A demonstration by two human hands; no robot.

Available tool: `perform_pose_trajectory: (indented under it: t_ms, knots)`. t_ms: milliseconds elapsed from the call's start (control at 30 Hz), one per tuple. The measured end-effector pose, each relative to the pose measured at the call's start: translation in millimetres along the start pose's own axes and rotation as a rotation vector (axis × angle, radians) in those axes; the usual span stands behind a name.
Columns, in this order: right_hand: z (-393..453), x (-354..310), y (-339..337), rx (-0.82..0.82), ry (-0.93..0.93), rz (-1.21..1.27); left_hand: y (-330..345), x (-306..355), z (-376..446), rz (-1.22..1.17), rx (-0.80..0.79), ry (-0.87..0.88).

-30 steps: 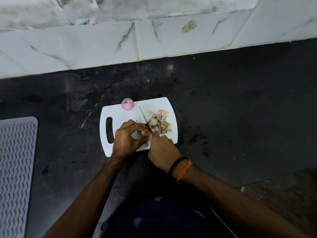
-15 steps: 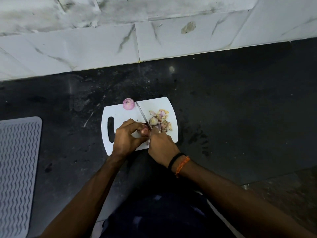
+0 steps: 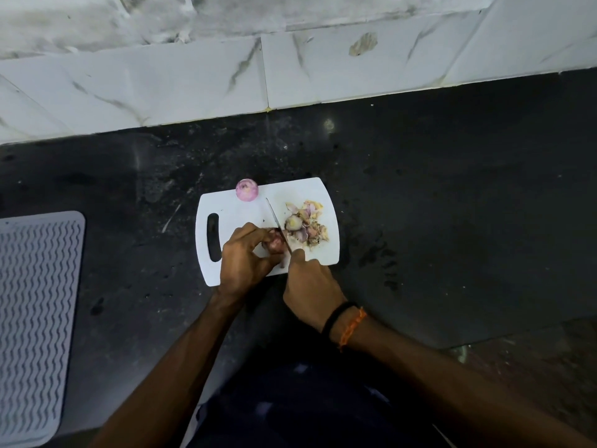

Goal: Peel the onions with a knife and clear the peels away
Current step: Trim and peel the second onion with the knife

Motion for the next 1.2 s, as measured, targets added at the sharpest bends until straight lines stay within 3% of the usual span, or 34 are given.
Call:
perform_pose_trajectory:
  t_ms: [433,667,867,1067,1200]
  knots:
    - [21.6,8.8,5.8,0.022,0.011,0.01,4.5,6.5,0.0,0.033,-0.024,0.031]
    - [25.8,6.9,0.2,0.02,0.007,0.0,-12.6,2.7,3.6,-0.394,-0.106,-0.119]
    - [15.2,6.5,-1.5,0.03,0.006,-0.061,-8.2,-5.3,14.4,-0.296,-0.193,-0.171]
    - [17.0,-0.6,-11.0,0.037,-0.003,-0.053,5.4,2.5,13.5,-0.018,-0.068,0.024]
    - [12.4,4.5,-9.9,0.023,-0.016,-0.088,10.5,7.0,10.7,0.078,-0.099,0.156]
Point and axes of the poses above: each hand's wrist, its own z-axis towards the middle knuckle, its own y-axis out of the palm, x = y × z, the point moved 5 cm from there along z, towards the middle knuckle, and after that the axes turned 11 degrees about y, right-handed, at the moved point
